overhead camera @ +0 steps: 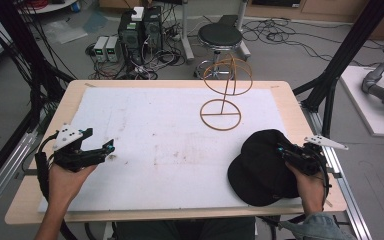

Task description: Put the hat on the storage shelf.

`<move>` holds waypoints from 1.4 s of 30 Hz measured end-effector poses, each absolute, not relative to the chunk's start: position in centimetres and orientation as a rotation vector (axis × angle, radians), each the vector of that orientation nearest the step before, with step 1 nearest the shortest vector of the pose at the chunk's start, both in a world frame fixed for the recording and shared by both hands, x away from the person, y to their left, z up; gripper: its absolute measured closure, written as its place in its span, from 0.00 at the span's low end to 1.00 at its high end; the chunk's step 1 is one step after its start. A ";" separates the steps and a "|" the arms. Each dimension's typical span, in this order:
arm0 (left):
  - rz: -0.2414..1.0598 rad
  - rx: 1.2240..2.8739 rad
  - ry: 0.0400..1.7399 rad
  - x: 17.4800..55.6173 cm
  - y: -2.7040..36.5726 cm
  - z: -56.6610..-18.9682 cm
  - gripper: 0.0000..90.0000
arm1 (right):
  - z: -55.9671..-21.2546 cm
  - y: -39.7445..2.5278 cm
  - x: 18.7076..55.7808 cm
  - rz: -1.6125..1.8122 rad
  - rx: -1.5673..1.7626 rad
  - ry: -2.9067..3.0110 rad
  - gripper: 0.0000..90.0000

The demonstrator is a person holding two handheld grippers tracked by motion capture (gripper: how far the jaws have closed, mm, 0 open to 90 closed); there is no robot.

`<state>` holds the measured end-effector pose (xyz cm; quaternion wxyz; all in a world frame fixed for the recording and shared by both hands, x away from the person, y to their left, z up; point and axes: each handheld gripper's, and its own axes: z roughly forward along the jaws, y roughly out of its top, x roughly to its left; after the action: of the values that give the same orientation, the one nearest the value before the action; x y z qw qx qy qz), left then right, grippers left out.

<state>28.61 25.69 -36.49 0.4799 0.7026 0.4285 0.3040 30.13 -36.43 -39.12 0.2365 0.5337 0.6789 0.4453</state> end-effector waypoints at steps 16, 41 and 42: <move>0.751 1.708 1.035 28.4 25.8 -36.2 0.21 | -37.0 -36.1 29.0 1.301 1.406 1.770 0.81; 0.758 1.697 1.040 28.3 26.2 -35.9 0.21 | -31.9 -34.8 28.4 1.398 1.242 1.737 0.82; 0.758 1.695 1.043 28.3 26.2 -35.9 0.21 | -31.7 -34.7 28.5 1.399 1.228 1.737 0.82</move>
<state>28.32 26.22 -35.93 0.4846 0.6964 0.4282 0.3114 28.46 -34.71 -31.70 0.2932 0.4612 0.6523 0.5252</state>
